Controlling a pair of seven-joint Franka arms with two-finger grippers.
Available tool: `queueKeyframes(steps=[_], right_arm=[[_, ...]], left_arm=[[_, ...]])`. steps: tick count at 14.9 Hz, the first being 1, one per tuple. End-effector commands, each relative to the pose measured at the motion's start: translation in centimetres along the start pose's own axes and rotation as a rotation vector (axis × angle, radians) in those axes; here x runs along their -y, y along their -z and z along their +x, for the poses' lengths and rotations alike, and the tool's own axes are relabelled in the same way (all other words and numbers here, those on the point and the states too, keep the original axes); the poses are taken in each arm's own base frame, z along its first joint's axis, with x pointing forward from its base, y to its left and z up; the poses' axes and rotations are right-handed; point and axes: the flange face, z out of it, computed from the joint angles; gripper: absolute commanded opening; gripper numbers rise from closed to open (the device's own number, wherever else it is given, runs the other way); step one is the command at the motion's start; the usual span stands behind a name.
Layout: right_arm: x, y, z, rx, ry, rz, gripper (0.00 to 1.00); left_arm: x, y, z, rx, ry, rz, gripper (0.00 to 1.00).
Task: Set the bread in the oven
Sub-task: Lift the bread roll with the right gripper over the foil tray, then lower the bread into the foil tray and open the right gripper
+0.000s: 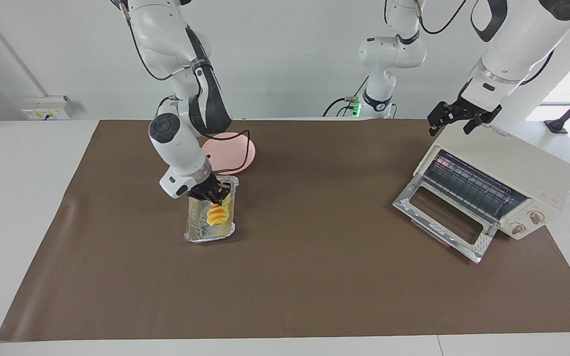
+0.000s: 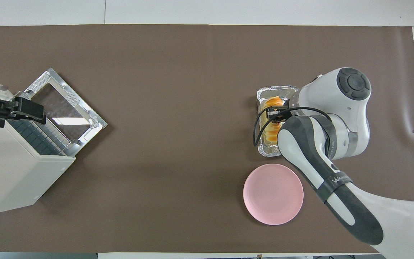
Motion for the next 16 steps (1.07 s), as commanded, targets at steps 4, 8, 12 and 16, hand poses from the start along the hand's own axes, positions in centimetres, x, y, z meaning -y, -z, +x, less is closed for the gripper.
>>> queueKeyframes(steps=[4,8,12,16], right_arm=[[-0.8,-1.0,-0.5,-0.007,0.046,-0.030,1.00],[-1.1,5.1,1.2,0.034,0.066,-0.053,1.00],[-6.9,7.7,2.1,-0.003,0.069,-0.071,1.00],[-10.8,3.3,0.1,-0.008,0.011,-0.062,1.00]], left_arm=[[0.5,0.3,-0.7,-0.010,-0.003,0.007,1.00],[0.6,0.2,-0.6,-0.010,-0.001,0.007,1.00],[0.6,0.2,-0.6,-0.010,-0.001,0.007,1.00],[0.6,0.2,-0.6,-0.011,-0.001,0.007,1.00]])
